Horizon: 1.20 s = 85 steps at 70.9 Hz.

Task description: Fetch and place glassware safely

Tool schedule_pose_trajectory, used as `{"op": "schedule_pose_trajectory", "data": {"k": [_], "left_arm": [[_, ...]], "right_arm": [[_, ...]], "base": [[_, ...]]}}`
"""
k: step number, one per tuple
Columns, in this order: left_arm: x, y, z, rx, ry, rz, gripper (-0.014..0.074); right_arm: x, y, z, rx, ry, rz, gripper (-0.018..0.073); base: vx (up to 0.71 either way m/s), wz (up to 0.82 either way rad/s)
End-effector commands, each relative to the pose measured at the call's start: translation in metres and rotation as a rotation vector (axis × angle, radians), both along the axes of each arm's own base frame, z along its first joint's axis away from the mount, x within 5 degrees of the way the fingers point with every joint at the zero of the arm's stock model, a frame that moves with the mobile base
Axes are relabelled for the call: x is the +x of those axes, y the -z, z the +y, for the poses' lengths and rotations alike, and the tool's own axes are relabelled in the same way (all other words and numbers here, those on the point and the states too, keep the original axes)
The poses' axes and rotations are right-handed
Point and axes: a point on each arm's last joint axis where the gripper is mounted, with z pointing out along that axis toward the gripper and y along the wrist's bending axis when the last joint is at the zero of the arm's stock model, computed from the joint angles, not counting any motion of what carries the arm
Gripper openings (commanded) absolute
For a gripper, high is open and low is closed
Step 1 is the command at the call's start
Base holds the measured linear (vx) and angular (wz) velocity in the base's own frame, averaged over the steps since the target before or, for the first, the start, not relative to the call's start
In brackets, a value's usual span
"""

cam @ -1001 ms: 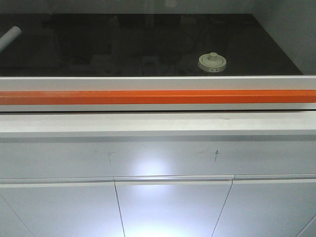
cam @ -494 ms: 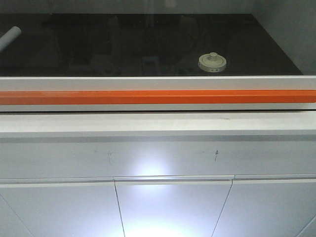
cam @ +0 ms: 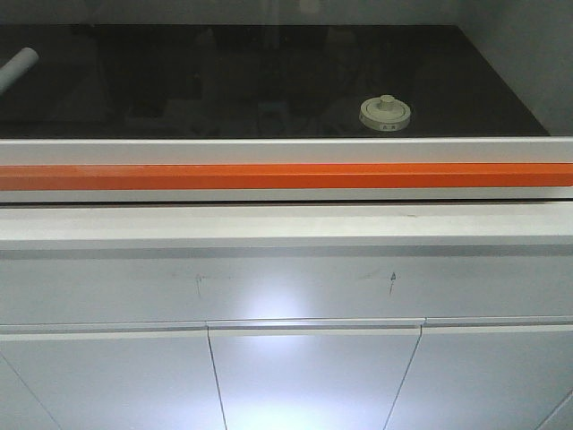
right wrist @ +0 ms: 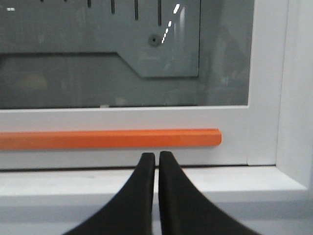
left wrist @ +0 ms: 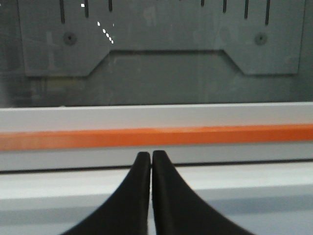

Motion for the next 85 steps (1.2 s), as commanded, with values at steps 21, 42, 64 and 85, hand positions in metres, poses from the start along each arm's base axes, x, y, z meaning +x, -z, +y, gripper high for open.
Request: {"op": "schedule_pose_trajectory", "data": {"k": [21, 42, 64, 85], "left_arm": [[-0.011, -0.134, 0.000, -0.018, 0.008, -0.294, -0.0007], [0.051, -0.215, -0.003, 0.056, -0.014, -0.245, -0.0007], [0.119, -0.196, -0.006, 0.052, -0.006, -0.046, -0.0007], [0.148, -0.161, -0.007, 0.041, 0.007, 0.221, -0.0007]], "right_arm": [[-0.010, -0.108, 0.000, -0.025, 0.004, -0.269, 0.0000], [0.037, -0.188, -0.001, -0.024, 0.004, -0.237, 0.0000], [0.117, -0.166, -0.003, -0.017, 0.001, 0.017, 0.0000], [0.153, -0.138, -0.004, -0.013, 0.000, 0.167, 0.0000]], "base": [[0.00, 0.00], [0.00, 0.00], [0.00, 0.00], [0.00, 0.00]]}}
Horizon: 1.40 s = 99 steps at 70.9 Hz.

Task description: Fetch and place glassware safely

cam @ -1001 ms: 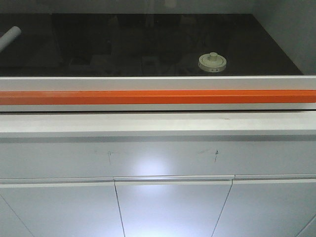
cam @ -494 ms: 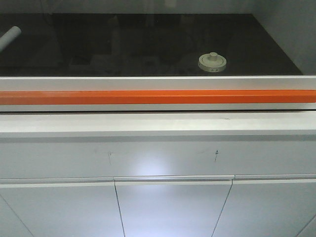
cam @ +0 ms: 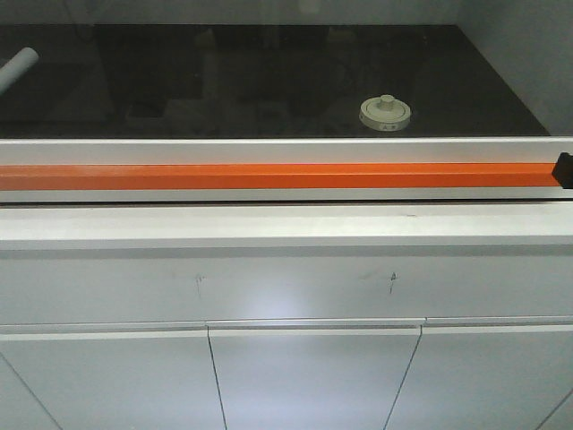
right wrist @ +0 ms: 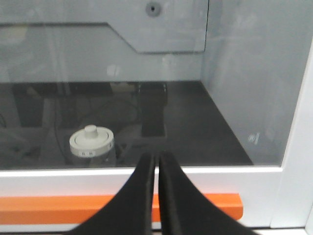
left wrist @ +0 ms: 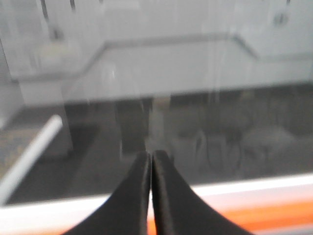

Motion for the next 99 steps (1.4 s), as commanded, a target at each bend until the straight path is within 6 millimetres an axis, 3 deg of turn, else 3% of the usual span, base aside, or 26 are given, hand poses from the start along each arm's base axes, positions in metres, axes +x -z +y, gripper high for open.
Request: {"op": "schedule_pose_trajectory", "data": {"k": [1, 26, 37, 46, 59, 79, 99], "left_arm": [[0.004, -0.009, -0.002, -0.040, 0.004, -0.031, -0.0007], [0.005, -0.008, -0.002, -0.044, 0.004, -0.025, -0.0007], [0.005, -0.001, -0.001, 0.023, 0.003, -0.139, -0.0007], [0.004, 0.025, -0.001, 0.021, -0.003, -0.216, -0.0007], [0.018, 0.070, -0.001, 0.024, -0.004, -0.123, -0.0007], [0.058, 0.113, -0.003, 0.003, -0.009, -0.071, -0.0007], [0.080, 0.148, -0.005, 0.005, 0.008, -0.069, -0.0007]], "right_arm": [[0.003, -0.016, 0.000, -0.015, -0.002, -0.097, 0.0000], [0.002, -0.017, 0.001, -0.005, -0.005, -0.100, 0.0000], [0.002, -0.017, 0.001, -0.005, -0.005, -0.100, 0.0000], [0.002, -0.017, 0.001, -0.005, -0.005, -0.101, 0.0000], [0.002, -0.017, 0.001, -0.005, -0.005, -0.105, 0.0000], [0.002, -0.020, 0.001, -0.006, -0.005, -0.129, 0.0000], [0.002, -0.021, 0.001, -0.006, -0.005, -0.139, 0.0000]], "base": [[0.00, 0.00], [0.00, 0.00], [0.00, 0.00], [0.00, 0.00], [0.00, 0.00], [0.00, 0.00], [0.00, 0.00]]}}
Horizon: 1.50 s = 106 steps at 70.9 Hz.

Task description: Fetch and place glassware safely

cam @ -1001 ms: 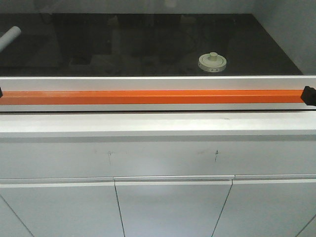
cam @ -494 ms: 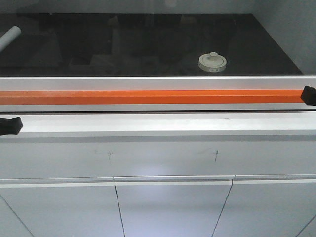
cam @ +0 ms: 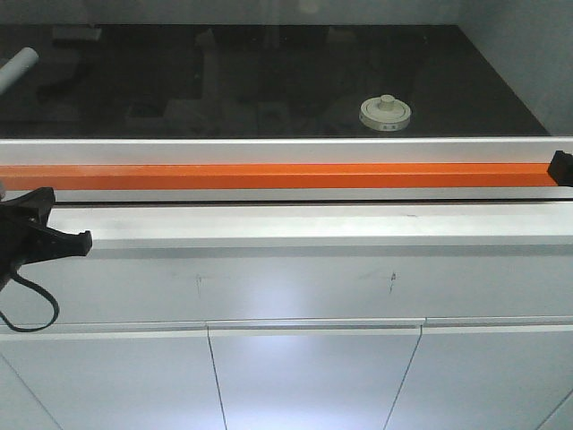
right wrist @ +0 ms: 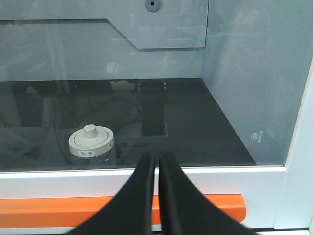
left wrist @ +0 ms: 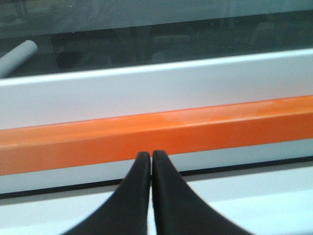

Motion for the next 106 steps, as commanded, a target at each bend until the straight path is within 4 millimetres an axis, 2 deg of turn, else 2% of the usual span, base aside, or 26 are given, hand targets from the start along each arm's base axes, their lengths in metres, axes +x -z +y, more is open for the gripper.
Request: {"op": "schedule_pose_trajectory", "data": {"k": [1, 25, 39, 54, 70, 87, 106], "left_arm": [[0.009, -0.012, -0.002, -0.021, 0.006, -0.158, -0.0007], [0.018, 0.013, -0.003, -0.014, 0.006, -0.133, -0.0007], [0.022, 0.017, -0.003, -0.017, 0.007, -0.201, -0.0007], [0.025, 0.030, -0.003, -0.021, 0.006, -0.161, -0.0007], [0.026, 0.026, -0.001, -0.033, -0.024, -0.203, -0.0007], [0.042, 0.018, -0.002, -0.033, -0.020, -0.183, -0.0007], [0.041, 0.023, -0.004, -0.069, 0.000, -0.132, -0.0007]], "right_arm": [[-0.002, -0.022, 0.000, -0.013, -0.002, -0.132, 0.0000], [-0.002, -0.022, 0.000, -0.013, -0.002, -0.132, 0.0000], [-0.002, -0.022, 0.000, -0.013, -0.002, -0.132, 0.0000], [-0.002, -0.022, 0.000, -0.013, -0.002, -0.132, 0.0000], [-0.002, -0.022, 0.000, -0.013, -0.002, -0.131, 0.0000], [-0.002, -0.022, 0.000, -0.013, -0.002, -0.130, 0.0000], [-0.002, -0.022, 0.000, -0.013, -0.002, -0.128, 0.0000]], "base": [[0.00, 0.00], [0.00, 0.00], [0.00, 0.00], [0.00, 0.00], [0.00, 0.00], [0.00, 0.00], [0.00, 0.00]]}}
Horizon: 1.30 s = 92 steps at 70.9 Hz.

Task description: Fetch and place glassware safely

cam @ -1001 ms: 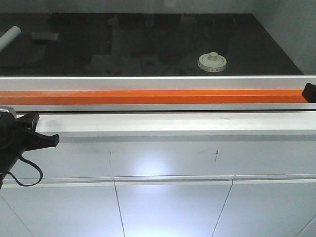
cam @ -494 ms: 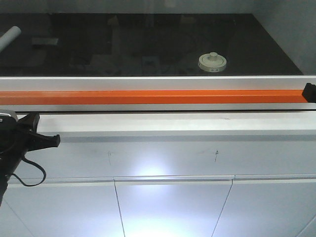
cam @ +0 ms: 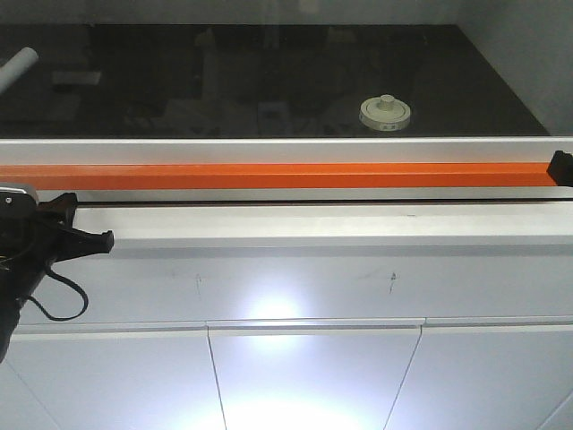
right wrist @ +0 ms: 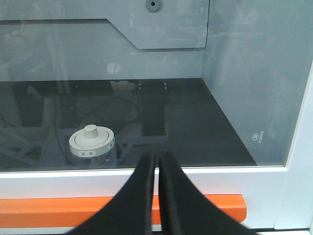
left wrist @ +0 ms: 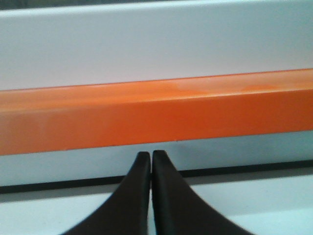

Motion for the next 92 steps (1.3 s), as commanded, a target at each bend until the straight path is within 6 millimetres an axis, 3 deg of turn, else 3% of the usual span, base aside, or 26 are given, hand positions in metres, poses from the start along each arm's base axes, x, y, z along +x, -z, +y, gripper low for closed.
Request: {"op": "schedule_pose_trajectory", "data": {"k": [1, 73, 92], "left_arm": [[0.003, -0.021, -0.003, -0.031, 0.015, -0.119, -0.0007], [0.007, -0.020, 0.001, -0.014, -0.032, -0.198, -0.0007], [0.017, -0.026, 0.000, -0.012, -0.023, -0.187, -0.0007]], "right_arm": [[-0.002, -0.022, 0.000, -0.013, -0.002, -0.127, 0.0000], [-0.002, -0.022, 0.000, -0.013, -0.002, -0.127, 0.0000], [-0.002, -0.021, 0.000, -0.013, -0.002, -0.120, 0.0000]], "base": [[0.00, 0.00], [0.00, 0.00], [0.00, 0.00]]}}
